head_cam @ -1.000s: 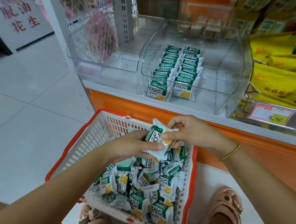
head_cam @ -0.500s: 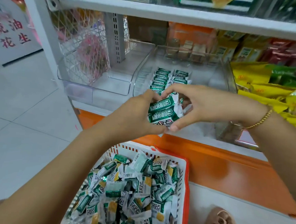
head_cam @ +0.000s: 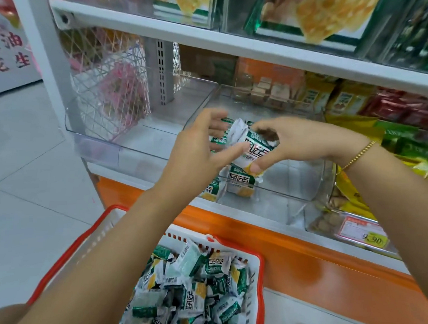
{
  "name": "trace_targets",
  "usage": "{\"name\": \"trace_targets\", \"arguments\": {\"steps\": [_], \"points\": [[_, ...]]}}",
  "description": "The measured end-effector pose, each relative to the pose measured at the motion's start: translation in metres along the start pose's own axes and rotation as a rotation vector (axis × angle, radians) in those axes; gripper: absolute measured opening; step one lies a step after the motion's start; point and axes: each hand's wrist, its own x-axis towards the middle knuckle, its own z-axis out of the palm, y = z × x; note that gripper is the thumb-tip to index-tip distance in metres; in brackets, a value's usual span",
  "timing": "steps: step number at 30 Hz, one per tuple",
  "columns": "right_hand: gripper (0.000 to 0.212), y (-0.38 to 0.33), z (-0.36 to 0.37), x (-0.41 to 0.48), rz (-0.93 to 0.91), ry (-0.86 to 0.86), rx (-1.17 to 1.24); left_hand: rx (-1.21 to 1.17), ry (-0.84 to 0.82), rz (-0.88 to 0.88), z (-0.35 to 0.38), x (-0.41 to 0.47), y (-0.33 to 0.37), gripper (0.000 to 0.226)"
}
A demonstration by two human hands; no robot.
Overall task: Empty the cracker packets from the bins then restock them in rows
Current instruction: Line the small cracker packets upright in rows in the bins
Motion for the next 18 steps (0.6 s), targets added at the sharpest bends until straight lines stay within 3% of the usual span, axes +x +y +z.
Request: {"name": "trace_targets", "arguments": {"steps": [3, 6, 10, 15, 18], "points": [[0.051, 0.021, 0.003, 0.01, 0.133, -0.199, 0.264, 0.225, 0.022, -0.03, 0.002, 0.001, -0.014, 0.041], [0.074, 0.035, 0.015, 0.022, 0.265, -0.314, 0.36, 0.479, -0.107, -0.071, 0.003, 0.002, -0.028, 0.027], [0.054, 0.044, 0.027, 0.038, 0.346, -0.383, 0.435, 0.544, -0.253, -0.088, 0.008, -0.002, -0.032, 0.022], [0.062, 0.054, 0.032, 0.042, 0.392, -0.428, 0.601, 0.551, -0.274, -0.064, 0.01, -0.001, -0.035, 0.022], [0.048, 0.052, 0.035, 0.044, 0.377, -0.39, 0.553, 0.571, -0.292, -0.061, 0.013, -0.002, -0.038, 0.026]]}}
